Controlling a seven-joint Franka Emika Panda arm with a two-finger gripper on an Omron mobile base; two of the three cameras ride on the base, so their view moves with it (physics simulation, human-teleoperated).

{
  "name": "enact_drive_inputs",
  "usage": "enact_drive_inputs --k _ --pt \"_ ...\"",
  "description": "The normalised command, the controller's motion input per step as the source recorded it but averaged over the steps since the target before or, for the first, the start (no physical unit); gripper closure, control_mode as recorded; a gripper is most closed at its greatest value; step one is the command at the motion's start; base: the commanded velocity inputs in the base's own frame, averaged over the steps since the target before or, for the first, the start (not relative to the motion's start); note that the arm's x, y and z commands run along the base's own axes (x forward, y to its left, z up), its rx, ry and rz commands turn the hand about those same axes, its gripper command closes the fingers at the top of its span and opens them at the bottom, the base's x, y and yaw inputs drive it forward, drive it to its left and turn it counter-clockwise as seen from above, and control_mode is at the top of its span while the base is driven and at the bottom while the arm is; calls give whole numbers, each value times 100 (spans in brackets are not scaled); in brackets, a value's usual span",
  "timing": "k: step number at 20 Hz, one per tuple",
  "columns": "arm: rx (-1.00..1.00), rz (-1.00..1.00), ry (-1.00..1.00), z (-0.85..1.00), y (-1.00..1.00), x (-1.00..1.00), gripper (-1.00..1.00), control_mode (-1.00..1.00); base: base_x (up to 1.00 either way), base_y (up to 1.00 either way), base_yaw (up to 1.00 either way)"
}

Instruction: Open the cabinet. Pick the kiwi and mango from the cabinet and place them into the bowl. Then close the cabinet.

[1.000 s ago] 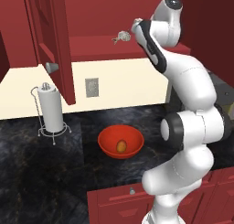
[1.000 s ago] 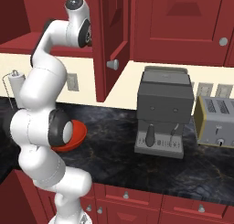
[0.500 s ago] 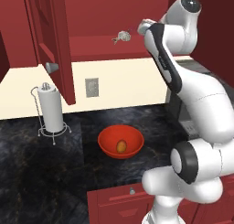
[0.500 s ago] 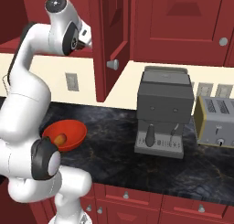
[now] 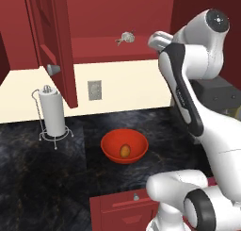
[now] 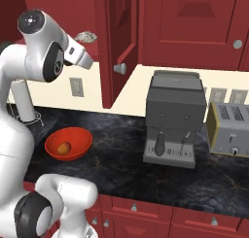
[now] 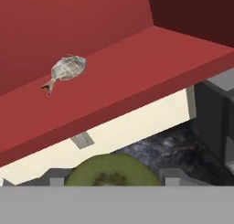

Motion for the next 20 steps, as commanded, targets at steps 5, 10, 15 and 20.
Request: enact_drive_inputs --k 5,10,15,20 --pt "0 0 8 8 32 -100 100 -100 0 0 0" --pt "0 6 12 -17 54 -83 100 -100 0 0 0" --pt "2 3 10 -28 37 -19 100 -100 0 0 0" --pt "2 0 15 -61 17 1 100 -100 0 0 0"
